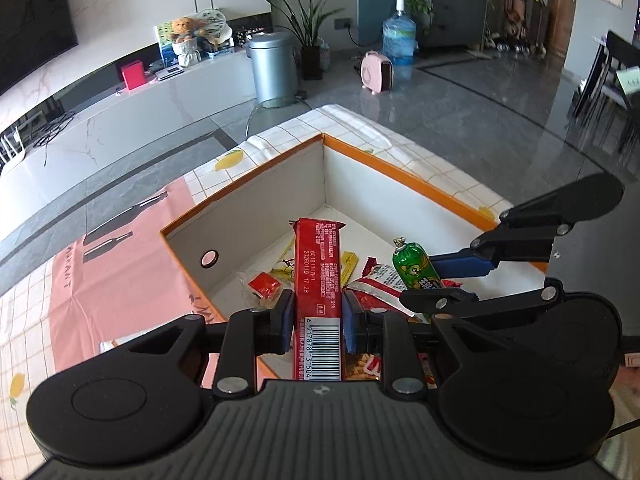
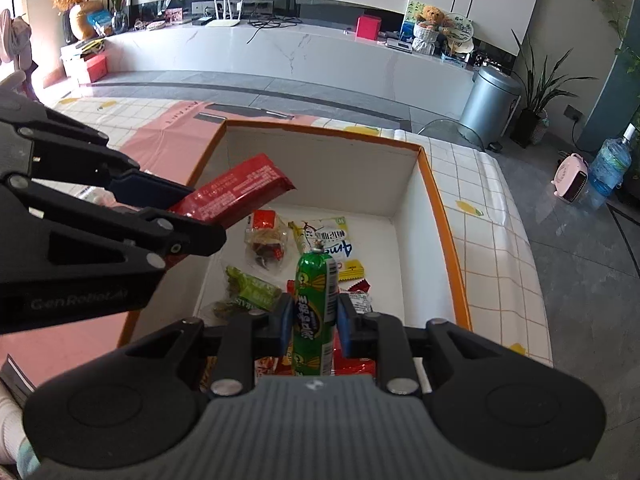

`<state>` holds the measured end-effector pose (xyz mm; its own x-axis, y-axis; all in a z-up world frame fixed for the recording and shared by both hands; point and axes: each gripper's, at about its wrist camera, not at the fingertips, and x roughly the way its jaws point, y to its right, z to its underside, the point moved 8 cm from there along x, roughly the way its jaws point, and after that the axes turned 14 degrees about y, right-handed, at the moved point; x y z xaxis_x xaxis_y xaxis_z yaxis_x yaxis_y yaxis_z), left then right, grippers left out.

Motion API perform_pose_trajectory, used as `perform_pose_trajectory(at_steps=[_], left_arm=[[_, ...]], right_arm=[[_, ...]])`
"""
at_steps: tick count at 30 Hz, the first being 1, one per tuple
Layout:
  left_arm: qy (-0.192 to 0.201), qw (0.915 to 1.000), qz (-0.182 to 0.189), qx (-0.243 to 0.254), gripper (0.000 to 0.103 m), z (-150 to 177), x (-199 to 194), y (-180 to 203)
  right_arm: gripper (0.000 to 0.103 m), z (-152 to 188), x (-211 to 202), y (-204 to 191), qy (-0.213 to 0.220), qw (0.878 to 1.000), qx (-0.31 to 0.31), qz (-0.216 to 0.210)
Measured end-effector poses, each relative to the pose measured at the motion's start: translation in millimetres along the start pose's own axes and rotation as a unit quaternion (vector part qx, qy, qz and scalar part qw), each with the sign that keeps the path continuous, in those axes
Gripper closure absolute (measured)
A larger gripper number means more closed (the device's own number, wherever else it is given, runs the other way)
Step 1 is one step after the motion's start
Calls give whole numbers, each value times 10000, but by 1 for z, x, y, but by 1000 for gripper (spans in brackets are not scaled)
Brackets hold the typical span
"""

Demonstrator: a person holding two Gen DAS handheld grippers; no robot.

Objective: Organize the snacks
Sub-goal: 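Lower both sausages into the orange box and open both tools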

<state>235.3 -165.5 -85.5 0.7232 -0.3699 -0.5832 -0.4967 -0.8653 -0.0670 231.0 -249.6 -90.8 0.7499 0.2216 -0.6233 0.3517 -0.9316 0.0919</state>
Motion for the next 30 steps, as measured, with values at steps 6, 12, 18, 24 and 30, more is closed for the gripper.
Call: perform_pose_trajectory(at_steps=[6, 12, 18, 24, 30], left_arm=[[-209, 9997, 58, 131, 76, 3, 23, 6], [-386, 9987, -2, 339, 76, 8, 38, 4], [-585, 9977, 20, 329, 76, 17, 48, -3], [-741, 9969, 90, 261, 76, 29, 53, -8], [-795, 9966, 92, 188, 74, 26, 52, -8]], right_arm=[[84, 4, 26, 1, -181, 9995, -226, -140], [84, 8, 44, -3, -324, 9982, -435, -267], [84, 12, 57, -3, -487, 9974, -408, -331], [84, 20, 64, -8, -686, 9965, -311, -360], [83, 19, 65, -7, -784, 9960, -327, -275]])
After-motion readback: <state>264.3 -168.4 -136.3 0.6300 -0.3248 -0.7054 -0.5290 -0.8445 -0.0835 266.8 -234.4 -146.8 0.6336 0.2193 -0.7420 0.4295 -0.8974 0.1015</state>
